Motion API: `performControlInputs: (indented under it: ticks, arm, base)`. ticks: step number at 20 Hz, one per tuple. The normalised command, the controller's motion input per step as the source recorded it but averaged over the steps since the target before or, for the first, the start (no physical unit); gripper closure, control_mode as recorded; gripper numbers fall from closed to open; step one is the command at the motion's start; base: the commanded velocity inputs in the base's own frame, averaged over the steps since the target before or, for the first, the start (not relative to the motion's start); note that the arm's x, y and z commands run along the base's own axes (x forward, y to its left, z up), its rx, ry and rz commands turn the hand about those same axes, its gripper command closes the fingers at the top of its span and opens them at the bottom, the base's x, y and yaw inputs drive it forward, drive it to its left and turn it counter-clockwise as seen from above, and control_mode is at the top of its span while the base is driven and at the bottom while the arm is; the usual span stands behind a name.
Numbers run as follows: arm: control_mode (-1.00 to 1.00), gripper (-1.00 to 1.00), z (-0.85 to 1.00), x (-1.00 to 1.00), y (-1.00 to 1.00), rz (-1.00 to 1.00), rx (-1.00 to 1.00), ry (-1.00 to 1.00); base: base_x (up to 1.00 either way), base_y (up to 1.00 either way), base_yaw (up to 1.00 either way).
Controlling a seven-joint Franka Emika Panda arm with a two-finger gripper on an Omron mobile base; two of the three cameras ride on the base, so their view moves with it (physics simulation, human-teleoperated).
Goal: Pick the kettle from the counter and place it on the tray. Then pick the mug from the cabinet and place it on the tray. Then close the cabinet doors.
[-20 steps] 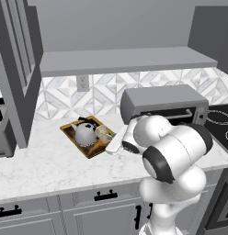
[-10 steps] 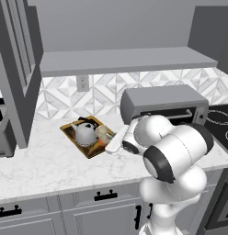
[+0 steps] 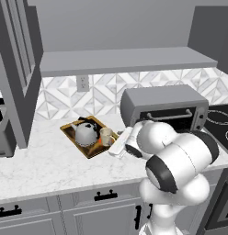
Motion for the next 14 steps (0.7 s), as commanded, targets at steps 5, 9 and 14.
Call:
performControlInputs:
  ticks: [5, 9, 14]
  arm:
    - [-1.0, -1.0, 0.39, -0.37, 0.0, -0.13, 0.0, 0.01]
    - [-1.0, -1.0, 0.89, -0.38, 0.04, -0.17, 0.0, 0.1]
    - [-1.0, -1.0, 1.0, -0.08, 0.05, -0.17, -0.01, 0.23]
  base:
    - [0.0, 0.0, 0.0]
    - [0.0, 0.0, 0.0]
    - [0.0, 0.0, 0.0]
